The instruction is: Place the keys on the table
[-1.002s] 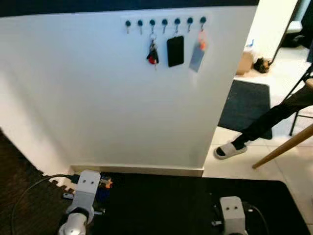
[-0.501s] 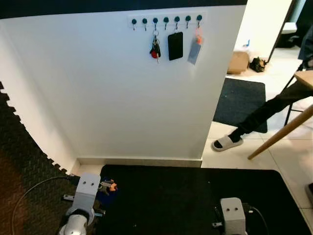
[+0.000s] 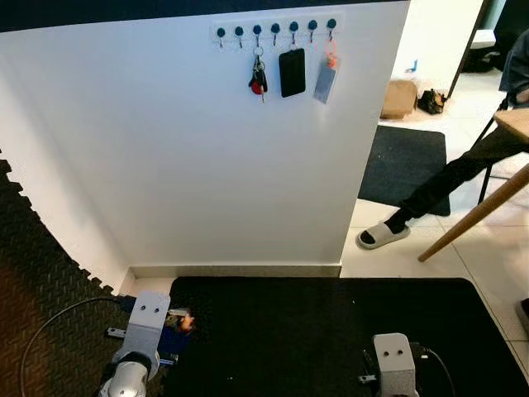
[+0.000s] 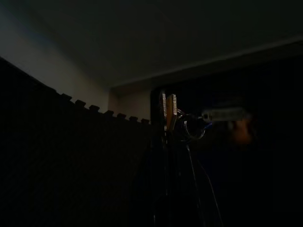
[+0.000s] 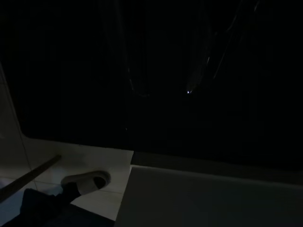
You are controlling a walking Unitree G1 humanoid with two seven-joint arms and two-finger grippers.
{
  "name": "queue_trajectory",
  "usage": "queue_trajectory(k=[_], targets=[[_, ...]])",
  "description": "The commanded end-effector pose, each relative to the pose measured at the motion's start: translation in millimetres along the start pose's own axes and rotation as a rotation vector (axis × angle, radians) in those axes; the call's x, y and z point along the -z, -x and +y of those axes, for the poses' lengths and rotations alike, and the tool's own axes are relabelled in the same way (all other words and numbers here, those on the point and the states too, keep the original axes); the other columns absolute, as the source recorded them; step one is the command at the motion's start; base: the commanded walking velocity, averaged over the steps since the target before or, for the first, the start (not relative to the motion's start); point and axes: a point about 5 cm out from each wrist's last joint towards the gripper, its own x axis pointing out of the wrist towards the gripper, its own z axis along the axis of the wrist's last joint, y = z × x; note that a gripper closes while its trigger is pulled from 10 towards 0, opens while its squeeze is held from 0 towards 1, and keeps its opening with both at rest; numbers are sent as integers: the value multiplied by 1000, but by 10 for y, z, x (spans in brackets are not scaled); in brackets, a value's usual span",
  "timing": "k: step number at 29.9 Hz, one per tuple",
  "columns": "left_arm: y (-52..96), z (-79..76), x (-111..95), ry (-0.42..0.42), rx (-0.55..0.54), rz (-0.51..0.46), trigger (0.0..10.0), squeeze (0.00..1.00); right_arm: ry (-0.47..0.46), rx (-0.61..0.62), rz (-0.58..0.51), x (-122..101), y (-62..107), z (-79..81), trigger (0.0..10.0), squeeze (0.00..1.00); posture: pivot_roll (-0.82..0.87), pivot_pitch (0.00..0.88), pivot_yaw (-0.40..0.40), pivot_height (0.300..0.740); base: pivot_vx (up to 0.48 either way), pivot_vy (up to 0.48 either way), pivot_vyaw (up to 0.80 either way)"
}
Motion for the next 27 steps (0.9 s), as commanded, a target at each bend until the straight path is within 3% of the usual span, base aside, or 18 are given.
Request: queue_trajectory(k=[1, 27], targets=[[16, 16, 46, -19, 0, 13, 10000, 0, -15, 9, 39, 106, 59, -16, 10000, 0, 49, 186, 94, 740, 0, 0, -700], [6, 12, 46, -21, -1, 17, 10000, 0, -27, 6, 46, 121, 62, -13, 10000, 0, 53, 195, 95, 740, 0, 0, -784]])
